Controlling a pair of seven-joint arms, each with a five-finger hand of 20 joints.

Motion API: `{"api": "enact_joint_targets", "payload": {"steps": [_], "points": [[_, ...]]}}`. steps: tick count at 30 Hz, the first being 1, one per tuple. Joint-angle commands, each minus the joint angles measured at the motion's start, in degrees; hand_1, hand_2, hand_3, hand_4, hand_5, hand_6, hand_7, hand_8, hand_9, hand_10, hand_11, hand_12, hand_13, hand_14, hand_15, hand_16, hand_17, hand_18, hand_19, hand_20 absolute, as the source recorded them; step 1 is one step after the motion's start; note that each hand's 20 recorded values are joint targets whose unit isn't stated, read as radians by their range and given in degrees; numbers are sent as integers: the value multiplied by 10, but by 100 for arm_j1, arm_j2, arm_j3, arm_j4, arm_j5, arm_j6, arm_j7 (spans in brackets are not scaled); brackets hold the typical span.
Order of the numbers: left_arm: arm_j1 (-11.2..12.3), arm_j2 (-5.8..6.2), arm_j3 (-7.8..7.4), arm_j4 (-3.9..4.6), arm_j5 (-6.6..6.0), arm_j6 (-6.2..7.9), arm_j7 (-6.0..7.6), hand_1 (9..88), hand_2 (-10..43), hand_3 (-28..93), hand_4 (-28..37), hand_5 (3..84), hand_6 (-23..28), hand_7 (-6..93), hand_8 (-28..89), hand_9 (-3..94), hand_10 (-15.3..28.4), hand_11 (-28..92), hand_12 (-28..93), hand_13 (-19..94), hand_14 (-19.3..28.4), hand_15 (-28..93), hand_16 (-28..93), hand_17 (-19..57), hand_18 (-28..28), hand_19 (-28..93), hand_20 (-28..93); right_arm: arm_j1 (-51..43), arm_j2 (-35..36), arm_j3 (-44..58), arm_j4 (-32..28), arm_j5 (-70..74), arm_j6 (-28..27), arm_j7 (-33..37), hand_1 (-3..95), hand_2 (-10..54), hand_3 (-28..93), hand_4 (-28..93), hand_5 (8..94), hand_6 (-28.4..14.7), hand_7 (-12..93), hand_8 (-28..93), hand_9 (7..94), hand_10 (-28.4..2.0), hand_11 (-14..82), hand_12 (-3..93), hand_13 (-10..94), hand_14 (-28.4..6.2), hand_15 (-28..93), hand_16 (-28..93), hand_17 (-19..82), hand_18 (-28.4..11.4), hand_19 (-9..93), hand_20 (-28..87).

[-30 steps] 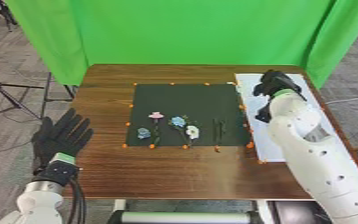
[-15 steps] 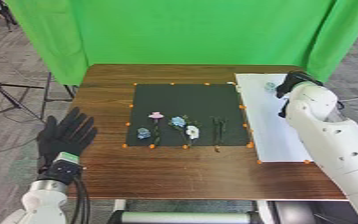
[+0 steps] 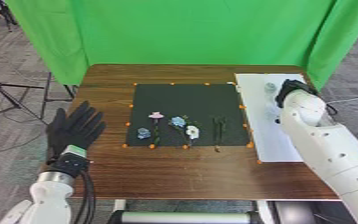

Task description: Arrange flowers

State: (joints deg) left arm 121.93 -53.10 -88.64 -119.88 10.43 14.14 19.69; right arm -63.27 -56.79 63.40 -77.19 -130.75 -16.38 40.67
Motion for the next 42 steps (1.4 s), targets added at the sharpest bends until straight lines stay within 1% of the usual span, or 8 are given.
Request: {"api": "enact_joint_targets", "payload": {"steps": [1, 9, 14, 18, 36, 39, 41, 42], "points": [[11, -44, 17, 29, -27, -156, -25, 262, 145, 712, -283, 375, 63, 177, -109, 314, 130, 213, 95, 221, 141, 361, -89, -56, 136, 346, 83, -498, 11, -19, -66, -256, 233, 16, 616, -95, 719, -283, 746, -5, 277, 24, 847, -85, 116, 412, 724, -54, 464, 397, 376, -212, 867, 359], [159, -61, -69, -21, -68, -109, 41, 261, 144, 713, -283, 374, 63, 176, -109, 315, 131, 209, 96, 221, 140, 359, -88, -56, 135, 344, 83, -1541, 45, 534, -2062, -887, 1023, -150, 623, -95, 735, -283, 760, -10, 292, 38, 858, -88, 127, 446, 727, -57, 484, 416, 382, -211, 864, 365], [189, -93, -91, -36, -62, -103, 23, 261, 144, 713, -283, 374, 63, 175, -108, 315, 130, 210, 96, 221, 140, 358, -87, -55, 135, 343, 83, -1510, -114, 267, -2670, -929, 1319, -534, 621, -95, 741, -283, 764, -12, 286, 42, 859, -90, 124, 449, 726, -57, 486, 418, 383, -211, 863, 369], [147, -124, -101, -26, 10, -70, -103, 262, 144, 712, -283, 373, 63, 176, -108, 315, 130, 210, 96, 221, 140, 359, -87, -56, 134, 344, 83, -1266, -138, -193, -2639, -966, 1369, -854, 618, -95, 744, -283, 765, -12, 284, 44, 858, -91, 122, 449, 725, -56, 486, 418, 383, -213, 862, 371], [158, -55, -127, -33, -74, -29, -33, 262, 149, 712, -283, 379, 63, 177, -109, 319, 132, 214, 95, 225, 143, 374, -90, -56, 142, 373, 96, -915, -163, -1221, -2023, -1518, 1151, -1552, 614, -95, 742, -283, 766, -11, 292, 38, 851, -90, 116, 441, 715, -58, 475, 420, 369, -218, 847, 371], [80, -135, -157, 93, -15, -132, -234, 262, 149, 713, -283, 379, 63, 177, -109, 319, 132, 215, 95, 226, 143, 373, -90, -56, 142, 373, 96, -915, -147, -1309, -1922, -1645, 1084, -1528, 614, -95, 741, -283, 765, -10, 293, 35, 850, -91, 114, 437, 713, -57, 473, 419, 367, -217, 845, 372], [122, -124, -173, 52, -217, -103, -175, 261, 149, 712, -283, 378, 63, 176, -109, 319, 131, 213, 94, 226, 143, 373, -90, -56, 142, 372, 96, -948, -141, -1300, -1920, -1710, 1044, -1485, 615, -95, 740, -283, 765, -10, 294, 33, 850, -91, 115, 437, 712, -57, 472, 419, 366, -218, 845, 374], [165, -116, -193, 34, -197, -169, -188, 261, 149, 712, -283, 377, 63, 176, -109, 319, 132, 213, 94, 226, 143, 373, -90, -56, 141, 372, 96, -956, -149, -1308, -1896, -1733, 1094, -1483, 615, -95, 739, -283, 765, -9, 294, 32, 850, -91, 115, 436, 712, -57, 472, 419, 366, -218, 845, 375]]}}
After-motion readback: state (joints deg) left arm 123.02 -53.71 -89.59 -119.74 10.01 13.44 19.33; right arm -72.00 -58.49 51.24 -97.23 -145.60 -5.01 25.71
